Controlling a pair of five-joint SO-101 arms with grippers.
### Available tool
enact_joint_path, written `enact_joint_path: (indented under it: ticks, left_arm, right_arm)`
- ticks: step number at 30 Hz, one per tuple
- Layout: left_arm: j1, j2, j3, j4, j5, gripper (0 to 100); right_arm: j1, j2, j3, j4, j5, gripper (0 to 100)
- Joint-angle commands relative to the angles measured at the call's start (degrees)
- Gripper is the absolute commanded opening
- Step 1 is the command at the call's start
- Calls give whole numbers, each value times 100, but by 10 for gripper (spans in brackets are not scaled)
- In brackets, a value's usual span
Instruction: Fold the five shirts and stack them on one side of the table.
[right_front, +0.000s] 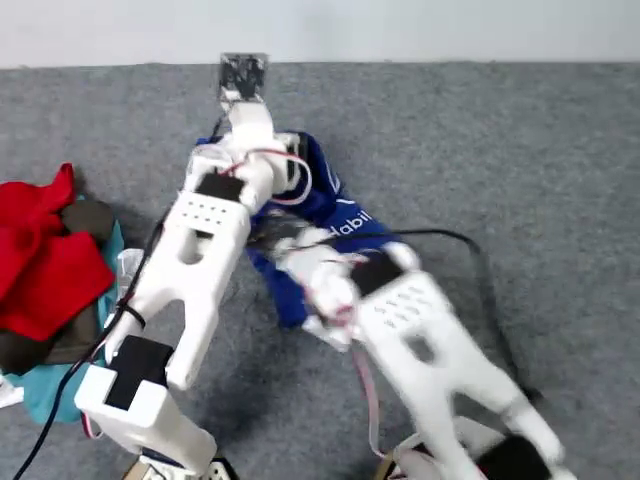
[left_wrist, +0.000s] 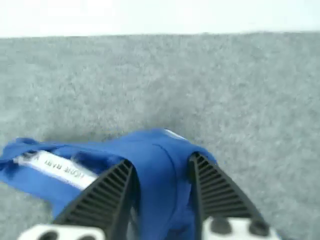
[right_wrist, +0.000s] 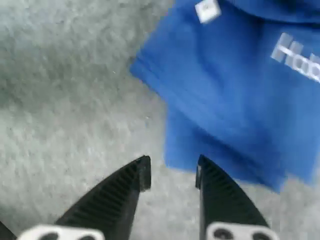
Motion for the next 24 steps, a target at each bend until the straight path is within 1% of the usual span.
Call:
enact_joint_path:
  ticks: [1, 5, 8, 11, 15, 19, 24]
  left_arm:
    - [-387, -141, -567, 149, 35, 152]
    - [-888, -105, -576, 149, 35, 152]
    - [-1125, -105, -576, 141, 35, 152]
    - [-1336, -149, -585, 141, 35, 152]
    - [-1512, -149, -637, 149, 35, 152]
    - [-1486, -149, -637, 158, 35, 152]
    - [-1477, -149, -637, 158, 35, 152]
  right_arm:
    - [-479, 848, -668, -189, -220, 159]
    - [-910, 1525, -1134, -242, -229, 158]
    - [-1051, 1895, -1380, -242, -229, 158]
    - [-1024, 2185, -1556, -321, -220, 158]
    - [-848, 2607, -1556, -857, -229, 158]
    - [-611, 3029, -1574, -1262, -237, 158]
    - [-567, 3495, -1574, -1314, -220, 157]
